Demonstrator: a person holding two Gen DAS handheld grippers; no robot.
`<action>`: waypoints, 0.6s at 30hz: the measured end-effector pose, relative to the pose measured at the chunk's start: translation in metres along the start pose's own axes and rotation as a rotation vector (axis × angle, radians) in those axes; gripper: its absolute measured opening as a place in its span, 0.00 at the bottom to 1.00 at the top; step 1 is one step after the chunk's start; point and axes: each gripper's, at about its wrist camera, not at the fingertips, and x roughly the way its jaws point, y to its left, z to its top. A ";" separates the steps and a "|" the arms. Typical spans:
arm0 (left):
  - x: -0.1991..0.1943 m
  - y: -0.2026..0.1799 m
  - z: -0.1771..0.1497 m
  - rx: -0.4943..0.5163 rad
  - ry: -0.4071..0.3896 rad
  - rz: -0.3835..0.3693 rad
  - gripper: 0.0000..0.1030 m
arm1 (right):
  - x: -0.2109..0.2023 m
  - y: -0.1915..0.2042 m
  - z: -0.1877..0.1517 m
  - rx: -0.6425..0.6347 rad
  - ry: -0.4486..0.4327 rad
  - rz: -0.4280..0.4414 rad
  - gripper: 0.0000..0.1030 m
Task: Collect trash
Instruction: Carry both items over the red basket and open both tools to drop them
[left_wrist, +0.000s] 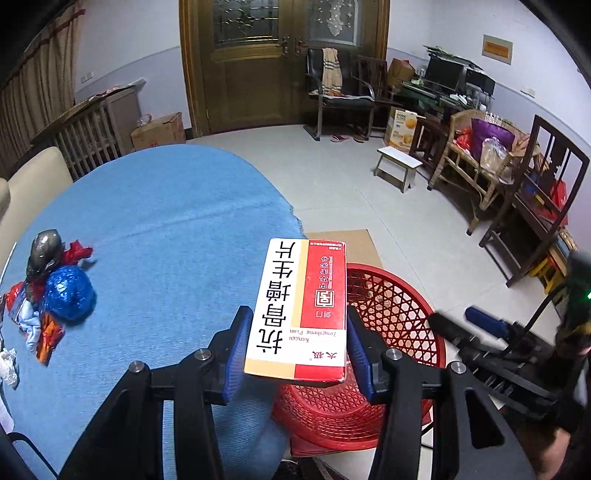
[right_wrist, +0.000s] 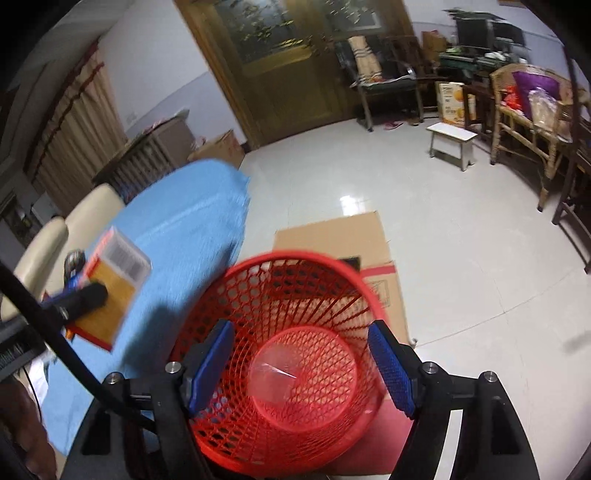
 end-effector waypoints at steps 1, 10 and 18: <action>0.002 -0.002 0.000 0.003 0.004 -0.003 0.50 | -0.003 -0.004 0.004 0.013 -0.011 -0.002 0.76; 0.016 -0.025 0.002 0.046 0.046 -0.032 0.50 | -0.027 -0.027 0.020 0.094 -0.090 -0.004 0.76; 0.027 -0.036 -0.002 0.094 0.098 -0.021 0.76 | -0.034 -0.036 0.026 0.125 -0.112 -0.006 0.76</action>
